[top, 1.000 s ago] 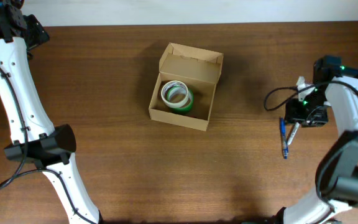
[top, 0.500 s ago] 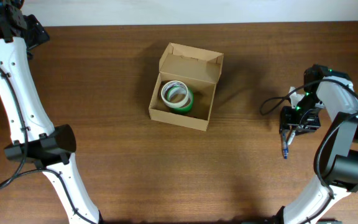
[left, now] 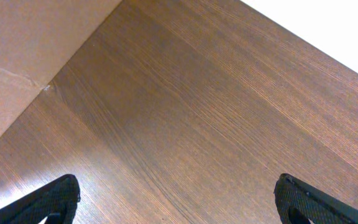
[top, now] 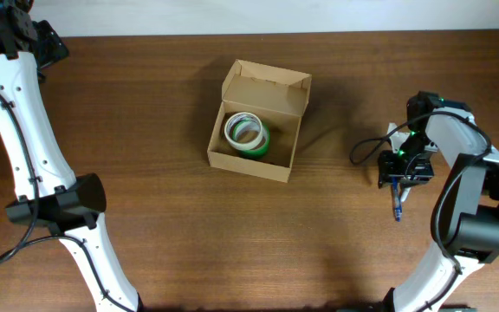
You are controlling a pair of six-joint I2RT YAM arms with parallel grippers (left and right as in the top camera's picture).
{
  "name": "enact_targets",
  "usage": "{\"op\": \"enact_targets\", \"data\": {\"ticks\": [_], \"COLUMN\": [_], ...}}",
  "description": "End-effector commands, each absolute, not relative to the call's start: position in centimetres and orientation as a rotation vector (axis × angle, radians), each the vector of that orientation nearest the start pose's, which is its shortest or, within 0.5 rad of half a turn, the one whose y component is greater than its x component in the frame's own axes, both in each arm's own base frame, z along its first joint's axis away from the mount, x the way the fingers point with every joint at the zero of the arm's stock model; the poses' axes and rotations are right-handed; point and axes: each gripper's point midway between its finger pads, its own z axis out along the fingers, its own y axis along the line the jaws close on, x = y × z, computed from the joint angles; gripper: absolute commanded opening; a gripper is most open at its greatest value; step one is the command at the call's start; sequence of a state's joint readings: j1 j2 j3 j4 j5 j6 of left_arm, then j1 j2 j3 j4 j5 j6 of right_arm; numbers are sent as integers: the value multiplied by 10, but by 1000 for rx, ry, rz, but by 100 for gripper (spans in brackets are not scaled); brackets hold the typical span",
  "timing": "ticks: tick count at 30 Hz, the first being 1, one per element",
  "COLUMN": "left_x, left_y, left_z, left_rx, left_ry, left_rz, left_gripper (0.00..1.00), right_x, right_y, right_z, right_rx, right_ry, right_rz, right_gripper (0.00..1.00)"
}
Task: Pack container
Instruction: 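Move the right gripper to the blue pen and grasp it, then carry the blue pen into the box and release it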
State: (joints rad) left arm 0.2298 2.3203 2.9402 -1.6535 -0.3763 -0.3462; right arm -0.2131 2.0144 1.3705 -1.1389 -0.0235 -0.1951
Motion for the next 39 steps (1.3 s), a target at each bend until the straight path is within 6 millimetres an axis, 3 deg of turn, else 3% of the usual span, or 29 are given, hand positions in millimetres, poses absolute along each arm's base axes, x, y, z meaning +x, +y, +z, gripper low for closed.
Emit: {"op": "enact_targets", "data": {"ticks": [1,8,17,22,25,29,32,36,37,39], "left_x": [450,450,451,451,450,450,451,451,451,450], "left_y": [173,173,173,173,173,173,173,173,173,173], "left_z": [309,309,309,309,309,309,309,309,309,309], "left_rx": [-845,-845,-845,-845,-845,-845,-845,-845,-845,-845], "left_ry": [2388,2389,2388,2388,2389,2389,2388,2388,2388,2389], "left_rz": [446,446,446,446,446,446,446,446,446,446], "left_gripper": [100,100,100,100,100,100,100,100,100,100], "right_x": [299,295,296,301,311,338,370,411,423,435], "right_y": [-61,-62,-65,-65,-60,-51,-40,-15,0,25], "right_z": [-2,-14,-16,-14,-1,36,81,159,195,241], "right_rx": [13,12,12,54,56,27,-28,-135,-199,-290], "right_ry": [3395,3431,3430,3417,3389,3323,3218,3040,2949,2816], "right_rz": [109,109,88,87,127,168,182,137,114,69], "right_gripper": [53,52,4,4,4,4,4,4,4,4]}}
